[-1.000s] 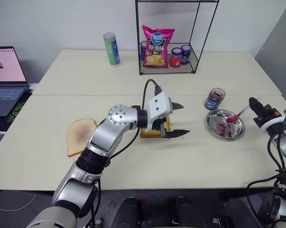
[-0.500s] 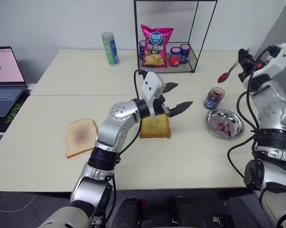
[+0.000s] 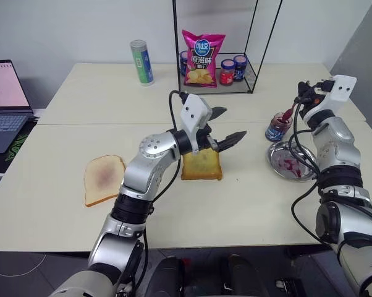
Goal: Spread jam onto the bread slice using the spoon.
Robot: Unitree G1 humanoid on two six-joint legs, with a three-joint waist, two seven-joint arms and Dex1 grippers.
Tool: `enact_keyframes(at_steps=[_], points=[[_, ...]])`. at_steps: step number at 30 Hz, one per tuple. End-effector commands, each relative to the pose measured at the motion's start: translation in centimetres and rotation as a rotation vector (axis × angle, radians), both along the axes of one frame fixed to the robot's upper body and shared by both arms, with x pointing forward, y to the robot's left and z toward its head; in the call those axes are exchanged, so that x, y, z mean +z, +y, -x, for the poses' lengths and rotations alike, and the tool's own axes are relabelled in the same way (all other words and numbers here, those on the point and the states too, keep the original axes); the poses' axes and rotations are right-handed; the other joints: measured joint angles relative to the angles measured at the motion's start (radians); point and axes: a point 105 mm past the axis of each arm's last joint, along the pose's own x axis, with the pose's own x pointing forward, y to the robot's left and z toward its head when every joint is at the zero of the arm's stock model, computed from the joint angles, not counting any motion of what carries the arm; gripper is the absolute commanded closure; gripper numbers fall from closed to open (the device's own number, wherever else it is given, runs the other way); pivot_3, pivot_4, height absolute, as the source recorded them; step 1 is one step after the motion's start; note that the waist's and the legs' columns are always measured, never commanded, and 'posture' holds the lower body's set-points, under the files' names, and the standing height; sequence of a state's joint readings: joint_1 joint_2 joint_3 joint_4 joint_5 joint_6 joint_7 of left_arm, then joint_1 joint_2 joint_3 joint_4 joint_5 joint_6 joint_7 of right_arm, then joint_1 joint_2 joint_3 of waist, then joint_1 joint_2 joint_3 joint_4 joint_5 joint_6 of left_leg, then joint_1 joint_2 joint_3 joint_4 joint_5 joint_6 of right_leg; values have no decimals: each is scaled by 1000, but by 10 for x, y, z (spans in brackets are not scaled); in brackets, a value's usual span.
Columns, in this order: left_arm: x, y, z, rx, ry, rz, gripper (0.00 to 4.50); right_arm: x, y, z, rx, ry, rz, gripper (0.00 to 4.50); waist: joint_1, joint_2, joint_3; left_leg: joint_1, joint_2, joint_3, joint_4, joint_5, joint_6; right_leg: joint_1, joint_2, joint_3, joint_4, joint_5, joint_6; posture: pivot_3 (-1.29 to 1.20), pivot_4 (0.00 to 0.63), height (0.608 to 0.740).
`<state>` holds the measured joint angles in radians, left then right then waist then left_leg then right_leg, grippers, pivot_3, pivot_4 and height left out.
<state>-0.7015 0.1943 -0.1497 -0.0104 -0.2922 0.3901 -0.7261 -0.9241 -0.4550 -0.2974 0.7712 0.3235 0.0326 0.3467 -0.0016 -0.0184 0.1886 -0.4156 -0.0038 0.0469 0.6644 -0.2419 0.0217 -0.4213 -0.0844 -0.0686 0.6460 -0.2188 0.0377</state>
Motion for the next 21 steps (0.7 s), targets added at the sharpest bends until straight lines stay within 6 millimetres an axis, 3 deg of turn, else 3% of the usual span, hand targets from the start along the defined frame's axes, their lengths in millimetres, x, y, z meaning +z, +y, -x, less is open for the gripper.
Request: enact_keyframes(at_steps=[1, 14, 21], points=[[12, -3, 7, -21, -49, 8, 0, 7, 9, 0, 8, -43, 68, 4429, 0, 0, 0, 0, 0, 0, 0, 0, 0, 0, 0, 0, 0, 0, 0, 0, 150, 740], [13, -3, 7, -23, -57, 3, 0, -11, 17, -7, 11, 23, 100, 4429, 0, 0, 0, 0, 0, 1, 0, 0, 0, 0, 0, 1, 0, 0, 0, 0, 150, 740], [13, -2, 6, -14, -57, 3, 0, -10, 9, -10, 4, 55, -180, 4429, 0, 0, 0, 0, 0, 1, 0, 0, 0, 0, 0, 1, 1, 0, 0, 0, 150, 740]])
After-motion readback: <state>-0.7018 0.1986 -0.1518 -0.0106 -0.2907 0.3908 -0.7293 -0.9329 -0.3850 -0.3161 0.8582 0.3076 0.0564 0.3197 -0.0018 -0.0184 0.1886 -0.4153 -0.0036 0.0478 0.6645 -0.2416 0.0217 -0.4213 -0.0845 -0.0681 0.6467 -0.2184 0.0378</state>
